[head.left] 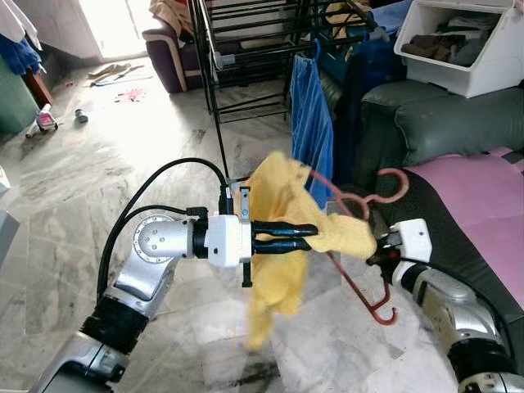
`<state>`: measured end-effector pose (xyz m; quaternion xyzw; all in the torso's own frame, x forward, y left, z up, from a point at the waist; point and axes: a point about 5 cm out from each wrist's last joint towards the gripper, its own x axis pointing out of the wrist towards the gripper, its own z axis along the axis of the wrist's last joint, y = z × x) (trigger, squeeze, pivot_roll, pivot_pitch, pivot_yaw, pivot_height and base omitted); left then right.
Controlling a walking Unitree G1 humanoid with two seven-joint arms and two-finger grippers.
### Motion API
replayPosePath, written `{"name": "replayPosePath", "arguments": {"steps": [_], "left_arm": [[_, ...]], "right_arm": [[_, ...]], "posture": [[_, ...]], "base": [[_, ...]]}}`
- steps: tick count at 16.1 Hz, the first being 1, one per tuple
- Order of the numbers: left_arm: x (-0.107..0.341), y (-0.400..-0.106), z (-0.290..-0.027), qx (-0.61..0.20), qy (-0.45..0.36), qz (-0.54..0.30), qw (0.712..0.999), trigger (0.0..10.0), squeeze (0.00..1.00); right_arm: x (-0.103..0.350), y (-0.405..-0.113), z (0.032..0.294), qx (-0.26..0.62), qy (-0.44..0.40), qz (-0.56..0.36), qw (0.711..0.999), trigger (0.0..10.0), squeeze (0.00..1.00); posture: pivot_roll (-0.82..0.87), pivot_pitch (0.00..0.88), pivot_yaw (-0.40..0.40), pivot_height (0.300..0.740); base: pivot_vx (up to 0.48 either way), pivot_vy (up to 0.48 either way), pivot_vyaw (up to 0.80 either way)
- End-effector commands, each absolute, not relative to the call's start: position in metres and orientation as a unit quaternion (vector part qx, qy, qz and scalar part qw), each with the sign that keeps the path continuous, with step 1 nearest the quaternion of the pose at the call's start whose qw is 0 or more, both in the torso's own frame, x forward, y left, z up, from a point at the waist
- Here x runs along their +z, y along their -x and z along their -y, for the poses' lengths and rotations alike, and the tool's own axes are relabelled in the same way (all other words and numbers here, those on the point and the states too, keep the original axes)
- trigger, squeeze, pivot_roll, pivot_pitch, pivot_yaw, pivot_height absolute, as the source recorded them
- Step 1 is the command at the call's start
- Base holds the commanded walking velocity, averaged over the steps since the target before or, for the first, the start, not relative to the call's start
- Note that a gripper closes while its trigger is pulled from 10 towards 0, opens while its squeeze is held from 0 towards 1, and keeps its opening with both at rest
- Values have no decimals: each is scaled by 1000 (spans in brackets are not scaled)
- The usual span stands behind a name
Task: Hang hanger
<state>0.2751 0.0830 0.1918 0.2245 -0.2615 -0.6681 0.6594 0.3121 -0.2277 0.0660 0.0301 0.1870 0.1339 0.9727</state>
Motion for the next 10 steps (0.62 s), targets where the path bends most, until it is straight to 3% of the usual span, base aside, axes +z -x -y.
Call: {"name": "replayPosePath", "arguments": {"steps": [1, 4, 6, 10], "left_arm": [[196, -266, -78, -685, -224, 277, 636, 10000, 0], [172, -269, -88, -682, -265, 241, 638, 10000, 0], [164, -277, -94, -663, -295, 222, 651, 10000, 0], [127, -288, -95, -605, -300, 175, 717, 10000, 0]], "right_arm": [[73, -319, 236, 87, -42, -173, 980, 10000, 0], [89, -326, 232, 97, -57, -124, 986, 10000, 0], [106, -332, 231, 90, -140, -88, 982, 10000, 0], [154, -335, 192, 147, -376, -5, 915, 10000, 0]], "posture": [[19, 37, 38, 740], [16, 35, 38, 740], [14, 32, 36, 740], [-1, 27, 38, 740]], "base": [[0, 0, 0], [0, 0, 0], [0, 0, 0], [0, 0, 0]]}}
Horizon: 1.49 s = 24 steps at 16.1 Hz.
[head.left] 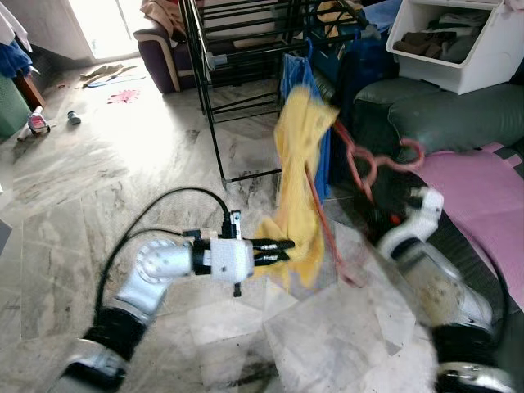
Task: Hang hanger
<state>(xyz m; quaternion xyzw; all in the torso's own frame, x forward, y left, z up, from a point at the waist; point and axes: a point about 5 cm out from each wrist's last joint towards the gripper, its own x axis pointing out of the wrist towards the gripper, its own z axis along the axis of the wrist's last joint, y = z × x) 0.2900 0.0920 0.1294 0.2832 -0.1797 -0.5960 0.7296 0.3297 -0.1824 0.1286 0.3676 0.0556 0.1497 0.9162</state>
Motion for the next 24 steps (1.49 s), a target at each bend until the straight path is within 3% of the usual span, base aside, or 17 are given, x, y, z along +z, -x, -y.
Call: {"name": "replayPosePath", "arguments": {"steps": [1, 4, 6, 9, 10, 11, 12, 13, 16, 17, 18, 19, 20, 21, 23, 24], "left_arm": [[120, -289, -92, -590, -295, 166, 733, 10000, 0], [98, -290, -77, -543, -268, 137, 784, 10000, 0], [91, -285, -65, -549, -253, 134, 785, 10000, 0], [76, -276, -59, -569, -241, 103, 779, 10000, 0], [74, -276, -60, -565, -242, 97, 783, 10000, 0], [73, -277, -63, -560, -242, 94, 787, 10000, 0], [73, -279, -65, -553, -245, 91, 791, 10000, 0], [73, -279, -66, -552, -243, 86, 793, 10000, 0], [70, -278, -62, -561, -235, 78, 790, 10000, 0], [70, -278, -61, -561, -234, 78, 790, 10000, 0], [72, -279, -58, -554, -244, 89, 791, 10000, 0], [75, -282, -58, -545, -244, 95, 796, 10000, 0], [78, -284, -58, -537, -246, 103, 800, 10000, 0], [81, -286, -58, -530, -251, 113, 802, 10000, 0], [82, -287, -59, -525, -251, 117, 805, 10000, 0], [83, -288, -60, -518, -254, 121, 808, 10000, 0]], "right_arm": [[166, -335, 184, 155, -417, 16, 895, 10000, 0], [191, -330, 151, 193, -456, 40, 868, 10000, 0], [199, -327, 141, 218, -388, 43, 895, 10000, 0], [213, -341, 166, 129, -397, 74, 905, 10000, 0], [216, -337, 160, 173, -352, 70, 917, 10000, 0], [213, -333, 152, 212, -244, 56, 945, 10000, 0], [202, -335, 157, 192, -89, 52, 976, 10000, 0], [198, -337, 163, 170, -37, 56, 983, 10000, 0], [208, -344, 181, 111, -115, 91, 983, 10000, 0], [208, -344, 179, 119, -137, 91, 979, 10000, 0], [205, -340, 163, 194, -210, 70, 956, 10000, 0], [201, -339, 159, 198, -215, 58, 955, 10000, 0], [201, -346, 171, 126, -241, 71, 960, 10000, 0], [195, -352, 187, 53, -354, 59, 932, 10000, 0], [187, -350, 177, 119, -366, 13, 923, 10000, 0], [163, -340, 158, 205, -248, -106, 941, 10000, 0]], "posture": [[-5, 24, 36, 740], [-20, 21, 34, 740], [-24, 19, 30, 740], [-30, 21, 24, 740], [-29, 19, 24, 740], [-29, 19, 24, 740], [-31, 19, 21, 740], [-31, 19, 21, 740], [-34, 13, 21, 740], [-34, 13, 21, 740], [-36, 11, 22, 740], [-35, 11, 19, 740], [-34, 11, 18, 740], [-36, 10, 18, 740], [-34, 10, 18, 740], [-33, 10, 20, 740]], "base": [[0, 0, 0], [0, 0, 0], [0, 0, 0], [0, 0, 0], [0, 0, 0], [0, 0, 0], [0, 0, 0], [0, 0, 0], [0, 0, 0], [0, 0, 0], [0, 0, 0], [0, 0, 0], [0, 0, 0], [0, 0, 0], [0, 0, 0], [0, 0, 0]]}}
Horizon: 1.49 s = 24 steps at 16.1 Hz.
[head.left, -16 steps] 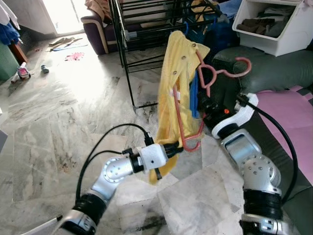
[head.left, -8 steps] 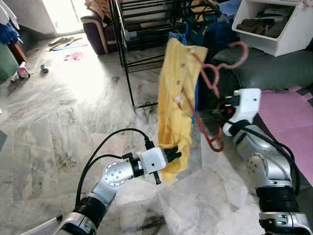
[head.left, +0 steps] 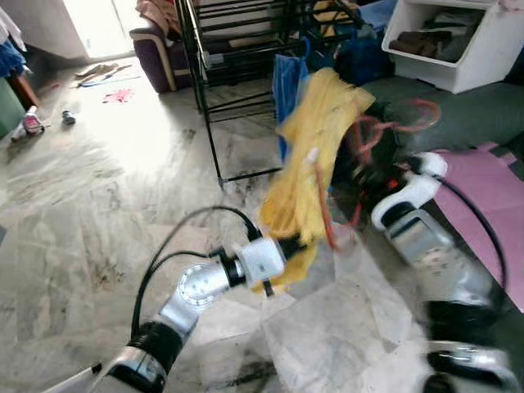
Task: Hang hanger
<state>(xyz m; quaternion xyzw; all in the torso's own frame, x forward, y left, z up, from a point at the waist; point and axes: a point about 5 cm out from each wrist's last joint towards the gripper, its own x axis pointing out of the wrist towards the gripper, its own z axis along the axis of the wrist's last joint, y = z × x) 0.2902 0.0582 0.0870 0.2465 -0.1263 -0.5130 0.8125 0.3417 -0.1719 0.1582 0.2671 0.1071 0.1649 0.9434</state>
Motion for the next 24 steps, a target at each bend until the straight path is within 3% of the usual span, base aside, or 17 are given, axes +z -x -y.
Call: {"name": "replayPosePath", "arguments": {"steps": [1, 2, 4, 5, 6, 8, 14, 16, 23, 24], "left_arm": [[84, -289, -60, -516, -257, 124, 808, 10000, 0], [84, -289, -60, -515, -258, 125, 808, 10000, 0], [85, -290, -60, -513, -259, 128, 808, 10000, 0], [85, -289, -60, -514, -259, 128, 808, 10000, 0], [84, -288, -60, -516, -258, 127, 807, 10000, 0], [80, -285, -59, -527, -255, 120, 802, 10000, 0], [77, -285, -54, -532, -244, 106, 804, 10000, 0], [75, -285, -49, -534, -223, 91, 811, 10000, 0], [71, -282, -41, -555, -206, 73, 802, 10000, 0], [71, -282, -41, -553, -204, 72, 805, 10000, 200]], "right_arm": [[146, -344, 175, 125, -292, -153, 936, 10000, 0], [142, -342, 178, 126, -297, -168, 931, 10000, 0], [147, -342, 185, 119, -254, -146, 949, 10000, 0], [168, -355, 225, -6, -302, -48, 952, 10000, 0], [178, -356, 241, -29, -329, -12, 944, 10000, 0], [195, -353, 245, 0, -237, 34, 971, 10000, 0], [194, -344, 206, 106, -176, 69, 976, 10000, 0], [184, -331, 174, 162, -110, 80, 977, 10000, 0], [193, -330, 167, 156, -5, 122, 980, 10000, 0], [194, -330, 166, 159, 5, 123, 980, 10000, 0]], "posture": [[-34, 11, 17, 740], [-31, 10, 16, 740], [-32, 12, 16, 740], [-33, 13, 15, 740], [-35, 14, 18, 740], [-35, 14, 18, 740], [-34, 15, 18, 740], [-39, 12, 21, 740], [-43, 6, 22, 740], [-43, 5, 21, 740]], "base": [[0, 0, 0], [0, 0, 0], [0, 0, 0], [0, 0, 0], [0, 0, 0], [0, 0, 0], [0, 0, 0], [0, 0, 0], [0, 0, 0], [0, 0, 0]]}}
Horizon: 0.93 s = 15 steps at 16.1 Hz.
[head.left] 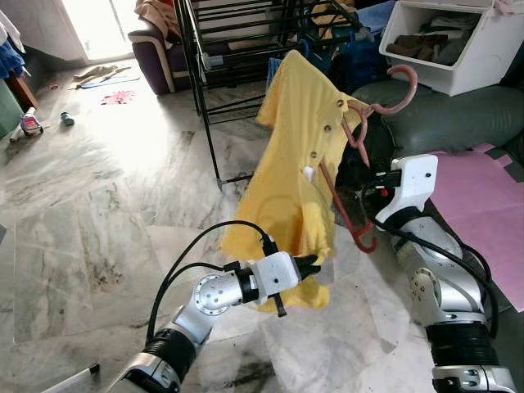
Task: Hang hanger
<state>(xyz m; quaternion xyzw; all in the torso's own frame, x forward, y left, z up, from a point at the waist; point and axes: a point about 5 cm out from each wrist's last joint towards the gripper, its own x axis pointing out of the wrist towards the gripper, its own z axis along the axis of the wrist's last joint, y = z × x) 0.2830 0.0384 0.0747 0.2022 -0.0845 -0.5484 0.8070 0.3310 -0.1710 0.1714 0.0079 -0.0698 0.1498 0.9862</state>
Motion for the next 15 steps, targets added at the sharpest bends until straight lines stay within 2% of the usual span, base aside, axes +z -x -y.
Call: {"name": "replayPosePath", "arguments": {"steps": [1, 2, 5, 10, 12, 13, 14, 15], "left_arm": [[71, -282, -41, -552, -199, 69, 807, 10000, 655], [69, -282, -41, -553, -194, 61, 808, 10000, 1000], [66, -277, -39, -579, -172, 45, 796, 10000, 1000], [76, -276, -54, -570, -130, 52, 809, 10000, 1000], [84, -277, -72, -531, -124, 73, 835, 10000, 1000], [89, -278, -86, -497, -102, 74, 859, 10000, 1000], [92, -279, -92, -482, -100, 82, 867, 10000, 1000], [101, -280, -112, -434, -103, 108, 889, 10000, 1000]], "right_arm": [[195, -329, 163, 165, 7, 129, 978, 10000, 0], [197, -328, 162, 168, 22, 134, 976, 10000, 0], [194, -323, 157, 183, 57, 148, 970, 10000, 0], [173, -311, 159, 195, 96, 139, 966, 10000, 0], [164, -304, 162, 201, 125, 134, 962, 10000, 0], [159, -300, 166, 199, 129, 131, 963, 10000, 0], [157, -298, 168, 202, 136, 128, 961, 10000, 0], [151, -292, 171, 212, 147, 119, 959, 10000, 0]], "posture": [[-42, 6, 20, 740], [-42, 6, 20, 740], [-45, 7, 19, 740], [-39, 12, 23, 740], [-39, 16, 25, 740], [-36, 20, 25, 740], [-33, 21, 24, 740], [-26, 26, 23, 740]], "base": [[0, 0, 0], [0, 0, 0], [0, 0, 0], [0, 0, 0], [0, 0, 0], [0, 0, 0], [0, 0, 0], [0, 0, 0]]}}
